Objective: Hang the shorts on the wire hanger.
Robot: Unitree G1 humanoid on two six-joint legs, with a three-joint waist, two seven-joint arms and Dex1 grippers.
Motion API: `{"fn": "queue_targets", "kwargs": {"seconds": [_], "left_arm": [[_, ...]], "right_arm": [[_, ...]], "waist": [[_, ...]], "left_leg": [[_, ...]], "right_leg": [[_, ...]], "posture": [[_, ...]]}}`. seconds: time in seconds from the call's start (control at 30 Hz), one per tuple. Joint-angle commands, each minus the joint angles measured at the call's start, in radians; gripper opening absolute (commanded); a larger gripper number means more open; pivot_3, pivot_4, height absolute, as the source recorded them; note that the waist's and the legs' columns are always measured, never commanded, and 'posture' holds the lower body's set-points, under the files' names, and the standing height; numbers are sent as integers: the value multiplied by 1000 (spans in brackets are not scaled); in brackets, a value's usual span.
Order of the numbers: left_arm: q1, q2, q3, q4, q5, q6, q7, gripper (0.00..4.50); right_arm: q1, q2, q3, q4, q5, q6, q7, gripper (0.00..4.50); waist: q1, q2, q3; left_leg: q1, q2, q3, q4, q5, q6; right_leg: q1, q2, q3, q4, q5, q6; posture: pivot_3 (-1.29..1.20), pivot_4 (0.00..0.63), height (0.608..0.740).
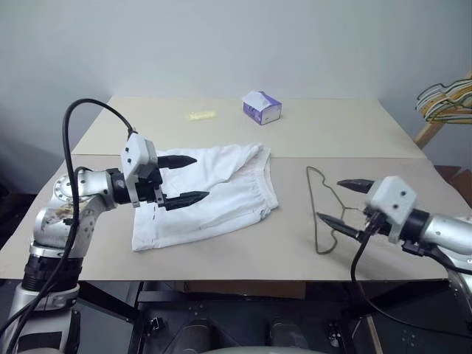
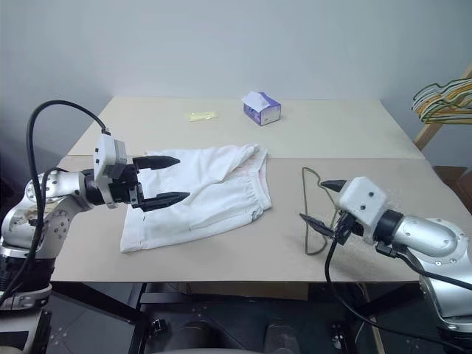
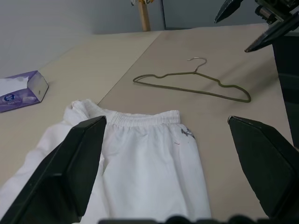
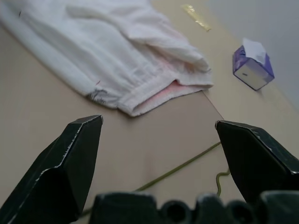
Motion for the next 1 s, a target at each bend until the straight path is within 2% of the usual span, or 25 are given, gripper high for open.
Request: {"fn": "queue_targets", "kwargs": {"seconds": [0.03,0.13,0.33,0.47,0.67,0.77,1.0], "left_arm": [[25,16,39,-55,-24,7,7,4500],[38,19,41,-64,-18,2,11,4500],[43,15,38,-74,-19,4,18,4500],[45,13,38,-74,-15,-2,19,4500],[66,11,42,-85,-14,-11,23,4500],[79,11,44,-93,-13,-13,26,4500],[135,44,58,-106,-2,-32,0,4500]], "right_arm": [[-41,-30,112,40,-162,-155,10,4491],[-127,-3,222,116,-284,-225,-15,4491],[-390,129,468,382,-580,-371,-98,4491],[-522,211,578,551,-708,-456,-139,4491],[-651,275,681,782,-853,-576,-227,4491],[-695,315,706,882,-885,-609,-265,3911],[-752,380,726,981,-923,-652,-313,1477]], "waist": [[-3,0,0],[-4,0,0],[-8,0,0],[-4,0,0],[-7,0,0],[-13,-1,0],[-33,-1,-1]], "left_leg": [[0,0,0,-1,0,0],[2,1,3,-1,0,0],[5,3,7,-2,0,0],[4,2,8,-4,0,0],[3,2,9,-4,0,-1],[5,2,10,-4,0,-2],[6,3,10,-5,0,-2]], "right_leg": [[0,0,1,0,0,0],[0,1,3,0,0,0],[0,4,7,0,1,0],[-2,4,9,-1,1,-1],[-4,4,11,-1,2,-1],[-3,4,11,0,2,-2],[-3,5,13,2,2,-2]], "posture": [[-22,0,740],[-16,0,740],[-16,0,740],[-7,0,740],[0,0,740],[6,0,740],[19,0,740]]}}
